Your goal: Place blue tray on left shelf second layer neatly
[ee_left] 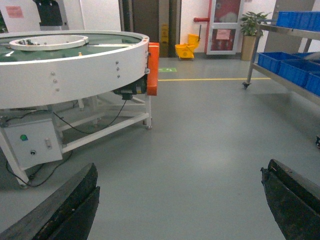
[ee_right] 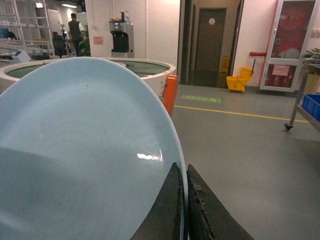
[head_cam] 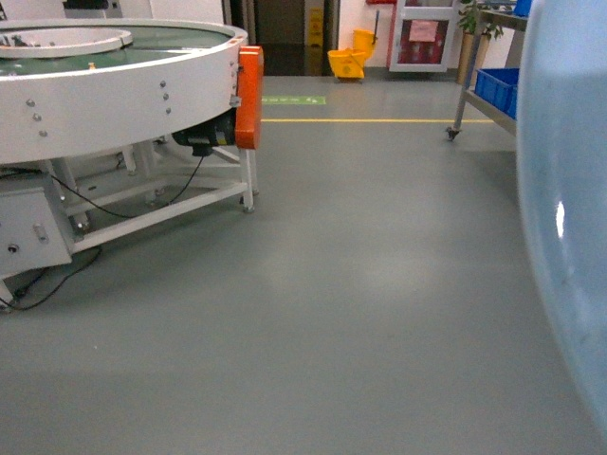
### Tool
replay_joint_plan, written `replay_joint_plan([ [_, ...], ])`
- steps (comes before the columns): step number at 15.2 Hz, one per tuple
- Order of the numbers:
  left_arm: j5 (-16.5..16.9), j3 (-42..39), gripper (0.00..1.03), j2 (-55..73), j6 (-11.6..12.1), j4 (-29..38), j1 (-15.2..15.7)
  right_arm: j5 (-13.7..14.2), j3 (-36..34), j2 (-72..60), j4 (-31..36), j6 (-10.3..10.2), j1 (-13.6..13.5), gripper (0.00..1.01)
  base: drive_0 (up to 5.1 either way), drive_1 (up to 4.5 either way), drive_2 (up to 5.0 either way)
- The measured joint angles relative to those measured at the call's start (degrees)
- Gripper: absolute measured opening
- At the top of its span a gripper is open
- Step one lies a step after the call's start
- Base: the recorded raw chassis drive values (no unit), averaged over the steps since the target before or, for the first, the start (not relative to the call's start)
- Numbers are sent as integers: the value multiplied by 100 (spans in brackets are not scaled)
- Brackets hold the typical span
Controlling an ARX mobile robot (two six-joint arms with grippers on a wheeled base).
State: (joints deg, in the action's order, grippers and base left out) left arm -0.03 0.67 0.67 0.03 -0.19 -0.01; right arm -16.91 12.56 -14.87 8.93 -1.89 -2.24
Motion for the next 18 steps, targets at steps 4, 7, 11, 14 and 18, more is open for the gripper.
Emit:
replay_joint_plan([
  [4, 0, 0, 98, 0, 0, -2, 0, -2, -2, -2, 4, -2, 0, 2, -3, 379, -384],
  [7, 2, 0, 98, 0, 0, -11, 0, -2, -2, -2, -4, 0, 0, 2, -5, 376, -387],
  [11, 2, 0, 98, 0, 0, -4, 0, -2, -2, -2, 9, -2, 0, 2, -3, 388, -394],
  [14, 0, 0, 98, 0, 0, -2, 0, -2, -2, -2, 2, 0, 0, 2, 4, 398, -390],
  [18, 0, 0, 98, 0, 0, -24, 0, -2, 0, -2, 11, 0, 0, 2, 5, 397, -388],
])
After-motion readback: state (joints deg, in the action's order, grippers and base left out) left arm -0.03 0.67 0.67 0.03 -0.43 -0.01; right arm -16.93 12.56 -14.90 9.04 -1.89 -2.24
